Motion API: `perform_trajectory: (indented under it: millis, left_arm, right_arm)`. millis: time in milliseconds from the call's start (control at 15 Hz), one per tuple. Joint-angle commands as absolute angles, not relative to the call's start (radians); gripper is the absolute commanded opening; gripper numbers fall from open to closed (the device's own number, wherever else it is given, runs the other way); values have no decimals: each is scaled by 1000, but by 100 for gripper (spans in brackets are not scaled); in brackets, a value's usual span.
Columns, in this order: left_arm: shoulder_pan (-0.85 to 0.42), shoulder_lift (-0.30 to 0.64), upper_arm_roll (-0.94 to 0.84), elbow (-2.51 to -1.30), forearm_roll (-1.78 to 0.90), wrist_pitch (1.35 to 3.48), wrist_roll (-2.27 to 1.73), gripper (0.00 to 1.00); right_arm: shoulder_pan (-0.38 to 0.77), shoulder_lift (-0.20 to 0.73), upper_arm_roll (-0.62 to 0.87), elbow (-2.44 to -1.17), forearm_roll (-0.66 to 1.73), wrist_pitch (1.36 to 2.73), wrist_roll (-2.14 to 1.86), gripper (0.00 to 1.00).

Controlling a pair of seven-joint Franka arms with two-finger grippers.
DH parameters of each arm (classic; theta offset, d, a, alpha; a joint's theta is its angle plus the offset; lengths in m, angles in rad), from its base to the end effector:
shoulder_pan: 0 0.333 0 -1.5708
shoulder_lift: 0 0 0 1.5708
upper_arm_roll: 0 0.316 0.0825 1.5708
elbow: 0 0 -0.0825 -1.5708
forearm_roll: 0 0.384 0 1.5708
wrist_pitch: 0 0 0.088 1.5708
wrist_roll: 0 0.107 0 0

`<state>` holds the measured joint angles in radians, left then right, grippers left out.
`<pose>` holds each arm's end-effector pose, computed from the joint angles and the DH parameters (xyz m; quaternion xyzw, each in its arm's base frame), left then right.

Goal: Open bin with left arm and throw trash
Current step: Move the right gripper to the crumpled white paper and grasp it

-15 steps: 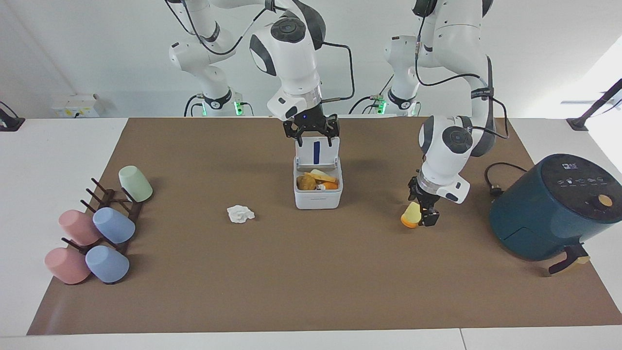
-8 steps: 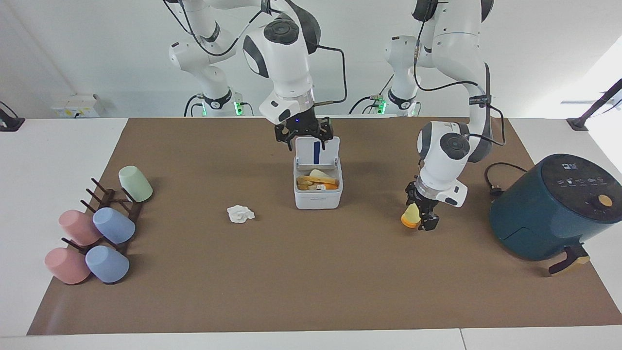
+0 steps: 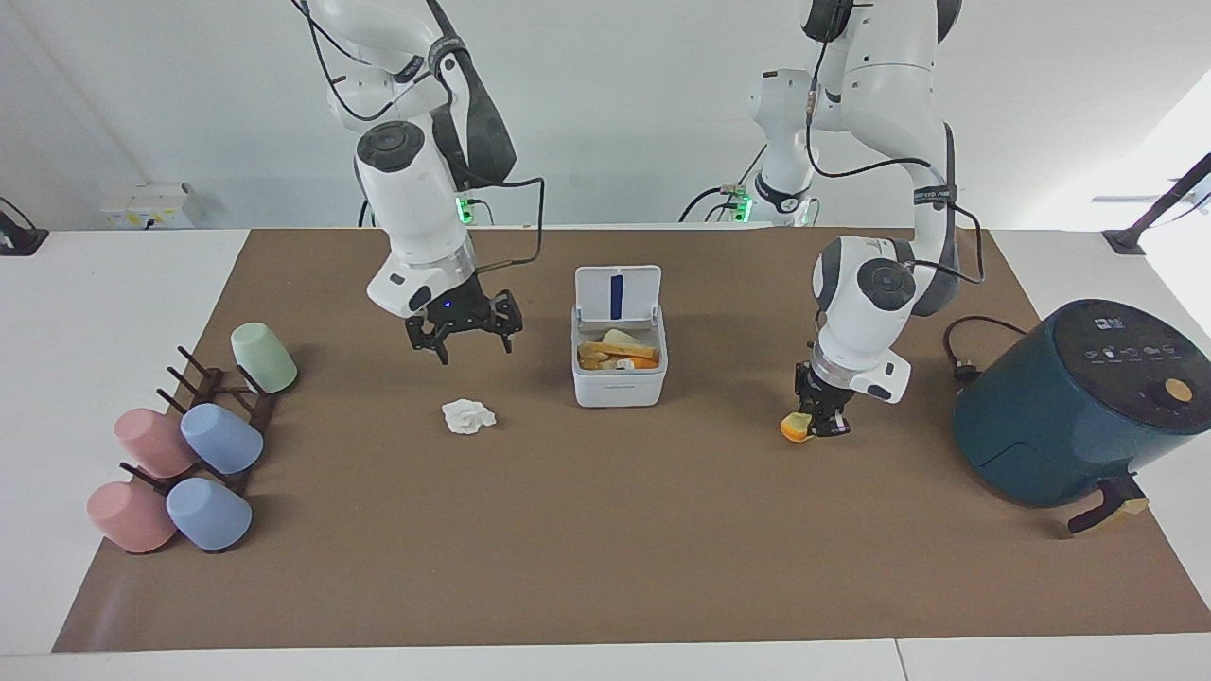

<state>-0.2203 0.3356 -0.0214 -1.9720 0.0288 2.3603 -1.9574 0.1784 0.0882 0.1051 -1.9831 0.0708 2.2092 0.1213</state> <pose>0.5977 -0.1464 0.3051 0.6608 0.7501 0.0181 0.0204 0.5645 0.1657 0.4351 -0.9951 -0.0612 -0.0607 0.0476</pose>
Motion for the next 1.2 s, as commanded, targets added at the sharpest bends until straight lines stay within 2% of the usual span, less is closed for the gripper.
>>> perform_trajectory:
  millis: [0, 67, 333, 600, 667, 733, 867, 1133]
  left_arm:
    - [-215, 334, -21, -1991, 60, 2391, -1971, 0]
    - [-215, 336, -21, -1991, 60, 2391, -1971, 0]
    - [-216, 336, -21, -1967, 60, 2393, -1957, 0]
    - [-218, 301, -25, -1872, 60, 2317, -1878, 0]
    - [-221, 301, -26, -1840, 60, 2281, -1855, 0]
    - [-225, 301, -28, -1800, 57, 2249, -1833, 0]
    - [-230, 296, -49, -1732, 49, 2212, -1790, 0]
    - [-230, 270, -207, -1674, 48, 2201, -1602, 0]
  right_arm:
    - [137, 100, 118, -2097, 63, 2378, 45, 100]
    - [126, 112, 120, -2126, 61, 2437, 13, 100]
    - [115, 196, 120, -2141, 63, 2509, -78, 100]
    - [117, 244, 120, -2155, 63, 2571, -173, 100]
    - [117, 245, 120, -2157, 63, 2586, -179, 96]
    - [118, 247, 120, -2164, 63, 2605, -179, 87]
    - [115, 247, 120, -2178, 63, 2622, -176, 1]
    - [110, 245, 120, -2178, 63, 2611, -175, 0]
